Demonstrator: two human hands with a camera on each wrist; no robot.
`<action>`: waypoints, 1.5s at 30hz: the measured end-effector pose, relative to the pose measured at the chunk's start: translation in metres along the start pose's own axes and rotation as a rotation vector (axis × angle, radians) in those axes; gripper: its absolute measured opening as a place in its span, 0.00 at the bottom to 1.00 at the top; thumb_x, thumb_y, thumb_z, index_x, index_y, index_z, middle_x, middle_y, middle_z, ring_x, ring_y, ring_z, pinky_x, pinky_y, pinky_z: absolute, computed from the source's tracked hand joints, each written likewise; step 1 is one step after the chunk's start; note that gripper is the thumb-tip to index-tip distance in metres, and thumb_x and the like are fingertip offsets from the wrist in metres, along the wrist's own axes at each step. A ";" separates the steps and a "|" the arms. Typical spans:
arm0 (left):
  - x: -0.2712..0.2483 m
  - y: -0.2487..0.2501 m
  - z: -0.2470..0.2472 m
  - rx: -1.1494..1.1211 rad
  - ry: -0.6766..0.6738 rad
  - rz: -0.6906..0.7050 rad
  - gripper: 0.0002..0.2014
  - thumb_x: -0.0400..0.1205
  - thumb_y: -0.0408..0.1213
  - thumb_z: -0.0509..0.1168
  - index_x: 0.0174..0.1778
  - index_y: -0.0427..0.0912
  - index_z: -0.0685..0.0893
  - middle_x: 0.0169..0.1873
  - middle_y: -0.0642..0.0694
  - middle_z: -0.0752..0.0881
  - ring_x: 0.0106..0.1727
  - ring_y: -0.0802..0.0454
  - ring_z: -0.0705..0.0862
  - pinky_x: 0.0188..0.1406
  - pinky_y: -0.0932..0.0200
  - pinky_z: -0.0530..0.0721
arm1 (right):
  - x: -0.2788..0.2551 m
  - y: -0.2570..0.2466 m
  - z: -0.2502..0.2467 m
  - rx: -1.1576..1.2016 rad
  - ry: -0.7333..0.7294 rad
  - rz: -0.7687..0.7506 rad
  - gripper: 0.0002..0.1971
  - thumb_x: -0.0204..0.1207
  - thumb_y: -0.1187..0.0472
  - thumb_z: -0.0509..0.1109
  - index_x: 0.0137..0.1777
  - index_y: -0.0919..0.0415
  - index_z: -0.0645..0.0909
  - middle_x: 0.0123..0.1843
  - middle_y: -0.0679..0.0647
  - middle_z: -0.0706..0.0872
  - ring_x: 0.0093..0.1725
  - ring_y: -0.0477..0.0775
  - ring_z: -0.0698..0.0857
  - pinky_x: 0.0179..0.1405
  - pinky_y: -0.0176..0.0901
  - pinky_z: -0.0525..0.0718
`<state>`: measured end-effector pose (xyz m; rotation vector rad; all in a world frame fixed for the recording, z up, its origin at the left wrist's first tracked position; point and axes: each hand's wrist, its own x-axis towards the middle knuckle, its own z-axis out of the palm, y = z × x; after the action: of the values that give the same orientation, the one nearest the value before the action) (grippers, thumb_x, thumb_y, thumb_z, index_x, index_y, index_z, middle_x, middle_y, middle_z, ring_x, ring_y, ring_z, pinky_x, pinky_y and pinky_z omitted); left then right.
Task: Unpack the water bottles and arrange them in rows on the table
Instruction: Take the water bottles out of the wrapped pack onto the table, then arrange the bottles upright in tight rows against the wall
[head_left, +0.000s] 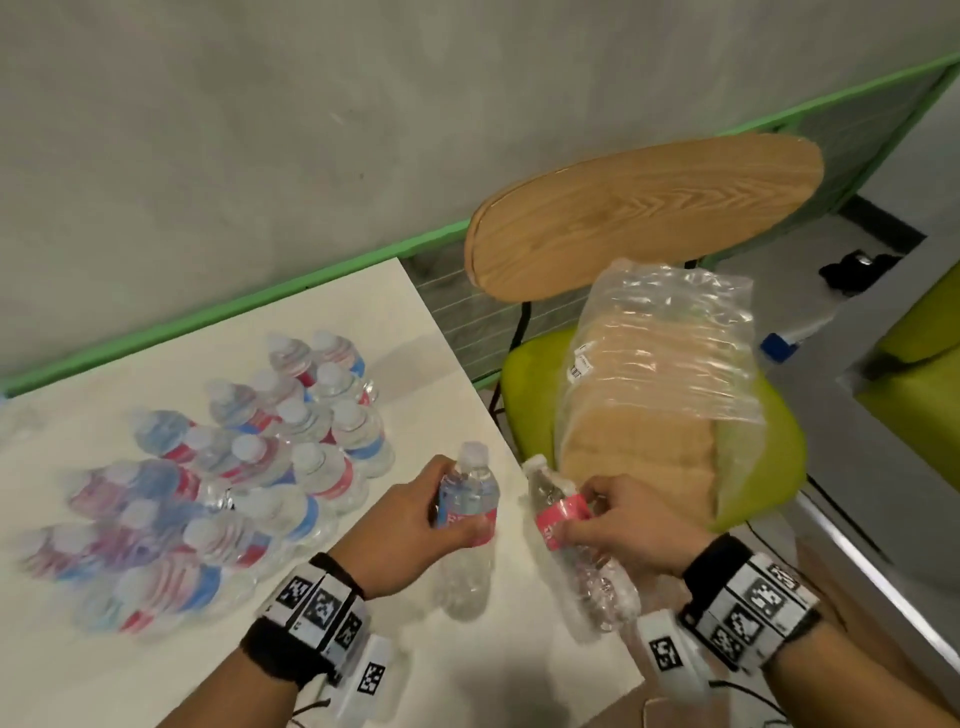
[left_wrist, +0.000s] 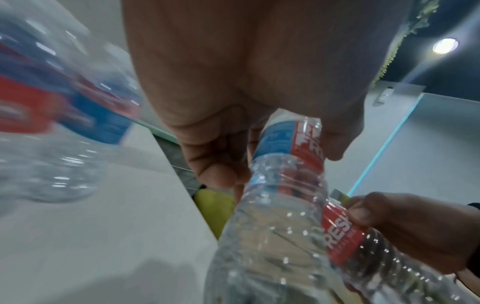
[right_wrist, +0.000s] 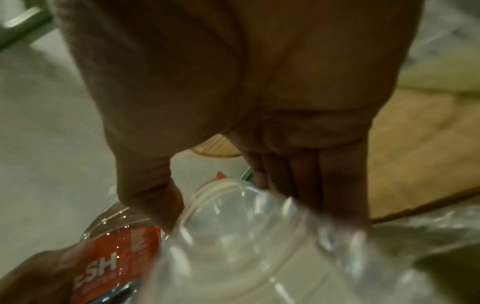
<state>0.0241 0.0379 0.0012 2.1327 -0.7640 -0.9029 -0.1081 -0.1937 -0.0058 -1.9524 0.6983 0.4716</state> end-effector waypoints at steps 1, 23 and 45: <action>-0.015 -0.011 -0.005 -0.025 0.034 -0.018 0.22 0.74 0.63 0.72 0.58 0.60 0.74 0.50 0.61 0.89 0.48 0.66 0.88 0.54 0.57 0.85 | 0.001 -0.010 0.011 0.001 0.002 -0.033 0.21 0.58 0.46 0.85 0.45 0.53 0.83 0.35 0.46 0.90 0.32 0.41 0.87 0.34 0.36 0.85; -0.142 -0.183 -0.026 -0.136 0.571 -0.146 0.32 0.75 0.38 0.76 0.73 0.56 0.70 0.64 0.60 0.72 0.53 0.60 0.84 0.55 0.67 0.85 | 0.057 -0.117 0.225 -0.272 0.066 -0.437 0.28 0.59 0.59 0.80 0.59 0.51 0.73 0.50 0.50 0.74 0.43 0.51 0.79 0.41 0.35 0.75; -0.184 -0.175 -0.058 -0.083 0.529 -0.161 0.17 0.81 0.38 0.70 0.66 0.55 0.85 0.50 0.60 0.90 0.45 0.65 0.88 0.52 0.61 0.87 | 0.001 -0.174 0.189 -0.288 0.208 -0.666 0.18 0.68 0.64 0.77 0.57 0.48 0.82 0.50 0.41 0.82 0.50 0.41 0.82 0.49 0.35 0.82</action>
<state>0.0041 0.2943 -0.0353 2.2351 -0.2852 -0.4000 -0.0010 0.0377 0.0244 -2.3761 0.0718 -0.0478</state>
